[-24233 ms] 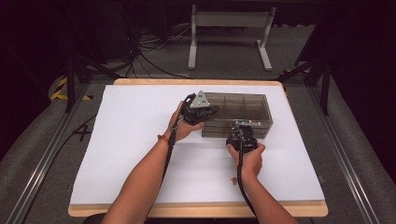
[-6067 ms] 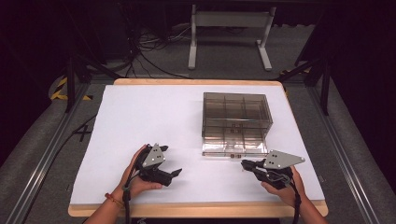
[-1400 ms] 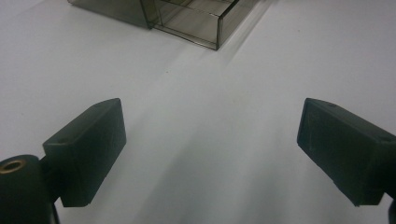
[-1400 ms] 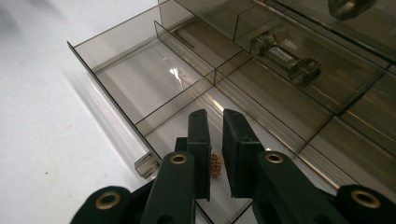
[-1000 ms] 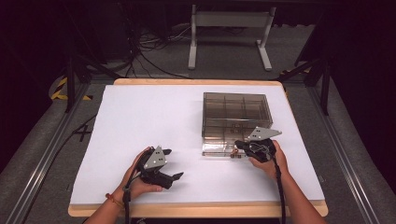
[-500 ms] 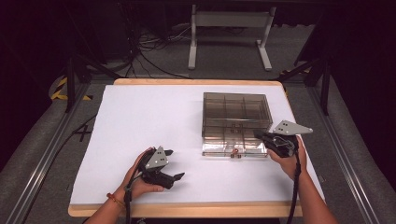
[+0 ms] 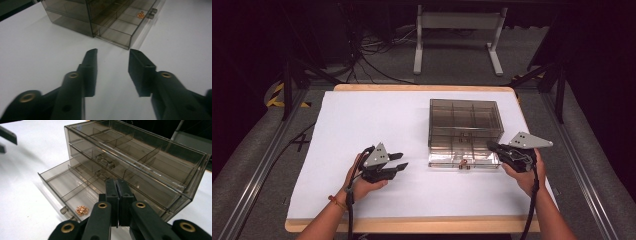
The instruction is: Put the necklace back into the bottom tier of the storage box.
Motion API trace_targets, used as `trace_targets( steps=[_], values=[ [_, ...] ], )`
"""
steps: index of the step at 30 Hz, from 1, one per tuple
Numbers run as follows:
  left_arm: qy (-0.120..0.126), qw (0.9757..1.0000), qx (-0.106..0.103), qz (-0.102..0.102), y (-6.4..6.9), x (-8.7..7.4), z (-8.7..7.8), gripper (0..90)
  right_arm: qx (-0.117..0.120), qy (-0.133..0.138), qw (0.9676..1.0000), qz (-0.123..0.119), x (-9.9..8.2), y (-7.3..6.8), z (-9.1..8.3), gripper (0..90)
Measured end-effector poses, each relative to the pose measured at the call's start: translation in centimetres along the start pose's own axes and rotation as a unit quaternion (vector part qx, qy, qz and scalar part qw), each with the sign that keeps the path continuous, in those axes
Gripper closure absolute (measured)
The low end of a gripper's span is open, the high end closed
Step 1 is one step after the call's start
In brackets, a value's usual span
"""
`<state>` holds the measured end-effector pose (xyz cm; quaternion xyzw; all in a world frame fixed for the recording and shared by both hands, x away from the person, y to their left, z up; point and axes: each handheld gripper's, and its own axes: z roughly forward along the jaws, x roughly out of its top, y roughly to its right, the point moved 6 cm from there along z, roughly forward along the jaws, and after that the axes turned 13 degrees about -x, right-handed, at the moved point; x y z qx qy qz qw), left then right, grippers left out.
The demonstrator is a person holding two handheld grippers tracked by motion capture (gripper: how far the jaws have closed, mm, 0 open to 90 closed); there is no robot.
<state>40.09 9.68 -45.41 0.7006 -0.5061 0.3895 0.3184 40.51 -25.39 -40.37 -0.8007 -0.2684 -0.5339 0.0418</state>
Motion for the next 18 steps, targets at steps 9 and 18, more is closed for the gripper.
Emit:
trace_targets(
  steps=[9,18],
  values=[
    [0.021,0.9996,0.008,0.02,-2.2,4.1,1.3,88.9,0.008,-0.011,0.9998,-0.015,-1.8,-2.0,-0.4,89.4],
    [0.036,0.999,0.024,0.015,-4.9,8.2,3.5,90.0,0.042,-0.037,0.9974,-0.044,-3.8,-5.4,-0.7,90.0]
  ],
)
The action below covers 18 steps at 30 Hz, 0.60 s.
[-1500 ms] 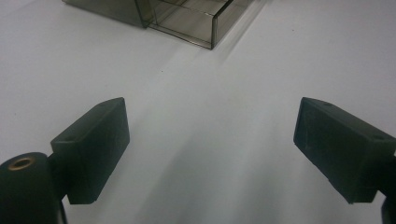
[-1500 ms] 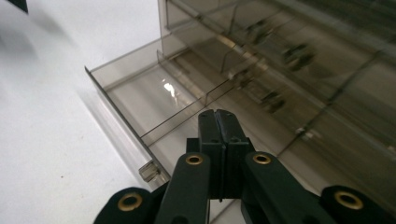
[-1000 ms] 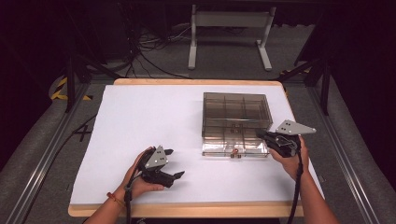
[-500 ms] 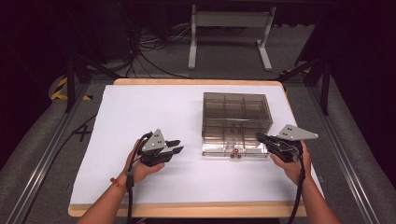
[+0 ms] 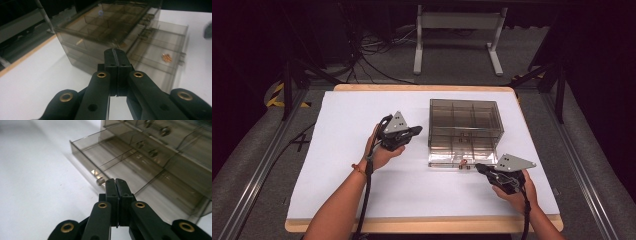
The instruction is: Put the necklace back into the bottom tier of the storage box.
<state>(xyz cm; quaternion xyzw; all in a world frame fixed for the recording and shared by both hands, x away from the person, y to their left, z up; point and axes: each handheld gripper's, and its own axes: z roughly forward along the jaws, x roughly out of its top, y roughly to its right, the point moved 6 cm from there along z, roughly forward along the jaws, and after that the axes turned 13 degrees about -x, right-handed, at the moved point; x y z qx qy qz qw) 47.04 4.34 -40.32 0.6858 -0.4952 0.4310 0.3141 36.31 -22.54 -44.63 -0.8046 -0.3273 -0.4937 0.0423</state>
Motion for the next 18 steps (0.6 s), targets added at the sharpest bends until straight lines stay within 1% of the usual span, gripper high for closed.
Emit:
trace_targets(
  steps=[1,3,4,5,7,9,10,11,12,14,15,16,18],
  values=[
    [-0.001,1.0,0.004,0.005,-0.3,0.3,0.2,90.0,0.002,-0.003,1.0,-0.001,-0.2,-0.2,0.2,90.0],
    [0.003,1.0,0.002,0.001,-0.5,0.9,0.9,90.0,0.003,-0.011,0.9999,0.0,-0.4,-0.4,0.5,90.0],
    [0.003,1.0,0.004,0.004,-0.6,1.1,1.1,90.0,0.003,-0.014,0.9999,0.001,-0.6,-0.5,0.7,90.0],
    [0.004,1.0,0.003,0.002,-0.7,1.3,1.4,90.0,0.003,-0.017,0.9999,0.002,-0.8,-0.5,0.8,90.0],
    [0.006,1.0,0.003,0.0,-1.0,1.5,2.0,90.0,-0.001,-0.029,0.9996,0.003,-1.2,-0.6,1.2,90.0],
    [0.001,1.0,0.007,0.003,-1.3,1.6,2.5,90.0,-0.004,-0.036,0.9993,0.005,-1.5,-0.6,1.5,90.0],
    [-0.001,1.0,0.008,0.002,-1.4,1.7,2.8,90.0,-0.009,-0.039,0.9992,-0.001,-1.6,-0.7,1.6,90.0],
    [-0.003,1.0,0.006,-0.002,-1.6,1.7,3.1,90.0,-0.012,-0.045,0.9989,-0.002,-1.8,-0.7,1.8,90.0],
    [-0.003,1.0,0.007,-0.003,-1.7,1.7,3.3,90.0,-0.013,-0.048,0.9988,0.002,-1.9,-0.6,1.9,90.0],
    [-0.009,0.9999,0.007,-0.007,-1.9,1.6,3.8,90.0,-0.021,-0.053,0.9984,0.008,-2.0,-0.6,2.0,90.0],
    [-0.007,0.9999,0.008,-0.008,-2.0,1.7,4.0,90.0,-0.026,-0.055,0.9981,0.008,-2.1,-0.5,2.1,90.0],
    [-0.009,0.9999,0.01,-0.005,-2.1,1.8,4.1,90.0,-0.03,-0.056,0.998,0.008,-2.1,-0.4,2.1,90.0],
    [-0.005,0.9999,0.007,-0.01,-2.1,1.9,4.4,90.0,-0.036,-0.057,0.9976,0.013,-2.1,-0.2,2.1,90.0]
  ],
)
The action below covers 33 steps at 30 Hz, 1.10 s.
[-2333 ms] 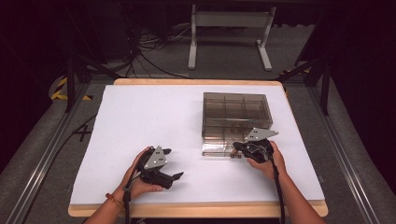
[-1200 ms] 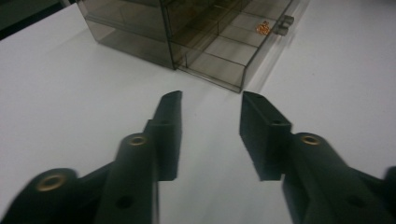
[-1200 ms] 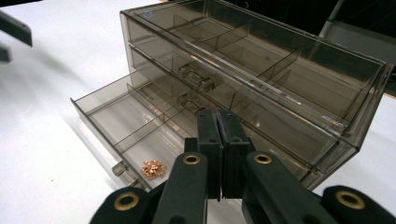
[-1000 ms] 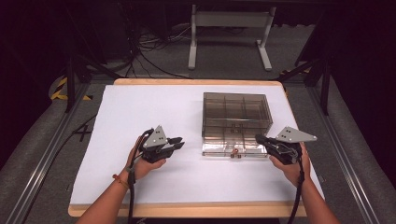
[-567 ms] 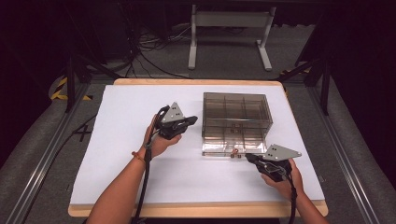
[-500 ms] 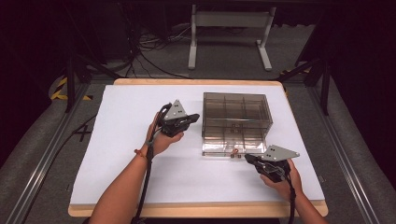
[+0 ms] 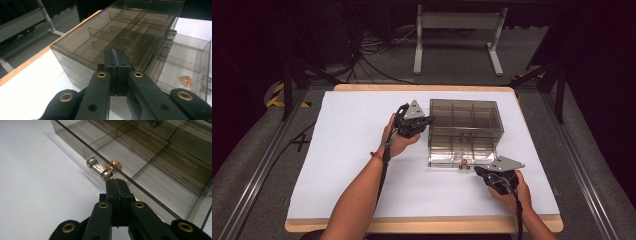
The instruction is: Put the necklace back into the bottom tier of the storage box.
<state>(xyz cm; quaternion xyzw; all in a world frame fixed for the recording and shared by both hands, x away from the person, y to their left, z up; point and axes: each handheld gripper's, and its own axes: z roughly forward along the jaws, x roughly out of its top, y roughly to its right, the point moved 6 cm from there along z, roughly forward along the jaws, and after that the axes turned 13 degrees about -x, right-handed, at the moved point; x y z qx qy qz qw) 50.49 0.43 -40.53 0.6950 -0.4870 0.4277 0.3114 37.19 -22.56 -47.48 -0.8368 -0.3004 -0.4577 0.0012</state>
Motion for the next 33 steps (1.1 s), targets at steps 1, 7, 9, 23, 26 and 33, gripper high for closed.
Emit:
trace_targets(
  steps=[1,7,9,23,26,33],
  values=[
    [0.0,1.0,0.0,0.0,0.0,0.0,0.0,90.0,0.0,0.0,1.0,0.0,0.0,0.0,0.0,90.0],
    [0.0,1.0,0.0,0.007,0.1,0.1,0.2,90.0,-0.002,0.0,1.0,0.003,-0.1,-0.2,0.3,90.0],
    [-0.002,0.9999,0.004,0.009,0.2,0.0,0.2,90.0,-0.002,-0.002,1.0,0.005,0.0,-0.2,0.4,90.0],
    [0.013,0.9999,0.003,0.001,-0.1,-0.4,-0.1,90.0,-0.018,-0.01,0.9998,-0.001,0.2,-0.4,1.7,90.0],
    [0.011,0.9999,0.004,0.01,-0.2,-0.4,-0.1,90.0,-0.018,-0.009,0.9998,0.008,0.3,-0.3,1.9,90.0],
    [0.018,0.9998,0.006,0.004,-0.1,-0.4,-0.1,90.0,-0.025,-0.011,0.9996,0.006,0.4,-0.3,2.2,90.0]
  ],
)
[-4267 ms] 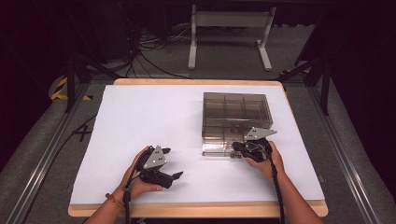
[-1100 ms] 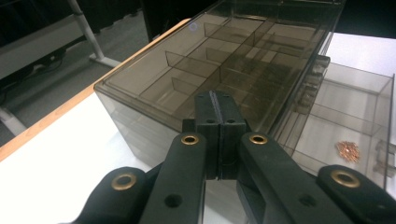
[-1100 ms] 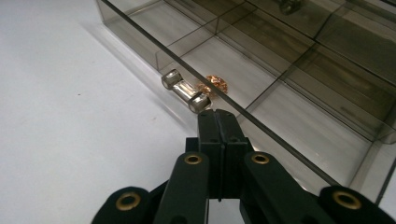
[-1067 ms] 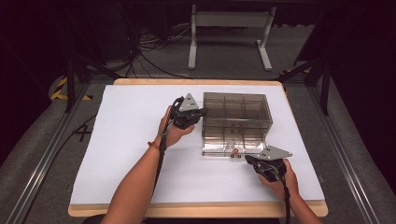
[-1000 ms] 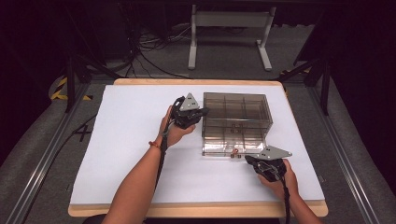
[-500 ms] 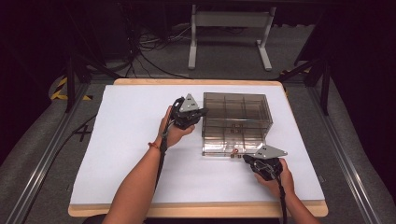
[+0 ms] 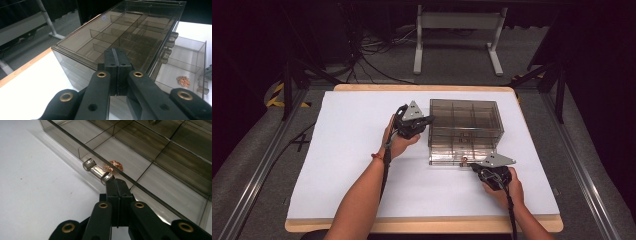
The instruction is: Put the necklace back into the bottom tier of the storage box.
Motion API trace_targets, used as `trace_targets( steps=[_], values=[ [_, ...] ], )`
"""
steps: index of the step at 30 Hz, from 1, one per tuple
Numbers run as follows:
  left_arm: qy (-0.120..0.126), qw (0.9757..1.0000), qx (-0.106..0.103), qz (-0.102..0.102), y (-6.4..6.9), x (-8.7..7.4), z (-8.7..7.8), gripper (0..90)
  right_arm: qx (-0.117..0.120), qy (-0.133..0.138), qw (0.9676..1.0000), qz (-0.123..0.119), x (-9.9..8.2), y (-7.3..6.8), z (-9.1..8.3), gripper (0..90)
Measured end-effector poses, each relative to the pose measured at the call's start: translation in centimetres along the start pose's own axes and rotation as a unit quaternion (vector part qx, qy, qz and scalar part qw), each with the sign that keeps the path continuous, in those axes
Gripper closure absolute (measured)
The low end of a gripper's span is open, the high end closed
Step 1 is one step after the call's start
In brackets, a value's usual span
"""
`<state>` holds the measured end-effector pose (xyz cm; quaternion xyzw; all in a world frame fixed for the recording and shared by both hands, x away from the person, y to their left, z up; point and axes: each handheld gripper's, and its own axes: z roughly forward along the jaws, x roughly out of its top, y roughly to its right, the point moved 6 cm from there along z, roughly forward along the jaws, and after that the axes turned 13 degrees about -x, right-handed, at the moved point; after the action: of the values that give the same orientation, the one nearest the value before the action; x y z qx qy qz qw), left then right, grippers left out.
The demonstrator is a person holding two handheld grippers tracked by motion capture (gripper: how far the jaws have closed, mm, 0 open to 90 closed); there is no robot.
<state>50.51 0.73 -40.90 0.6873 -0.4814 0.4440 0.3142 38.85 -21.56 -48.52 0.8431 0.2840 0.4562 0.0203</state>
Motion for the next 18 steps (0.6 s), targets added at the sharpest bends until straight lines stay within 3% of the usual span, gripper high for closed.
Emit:
trace_targets(
  steps=[9,18],
  values=[
    [0.005,1.0,-0.004,-0.006,0.0,-0.1,0.0,90.0,-0.002,0.006,1.0,0.002,0.6,-0.1,0.3,90.0],
    [-0.004,1.0,-0.003,0.0,-0.1,0.1,0.1,90.0,-0.005,0.007,0.9999,0.004,1.2,0.1,0.8,90.0]
  ],
)
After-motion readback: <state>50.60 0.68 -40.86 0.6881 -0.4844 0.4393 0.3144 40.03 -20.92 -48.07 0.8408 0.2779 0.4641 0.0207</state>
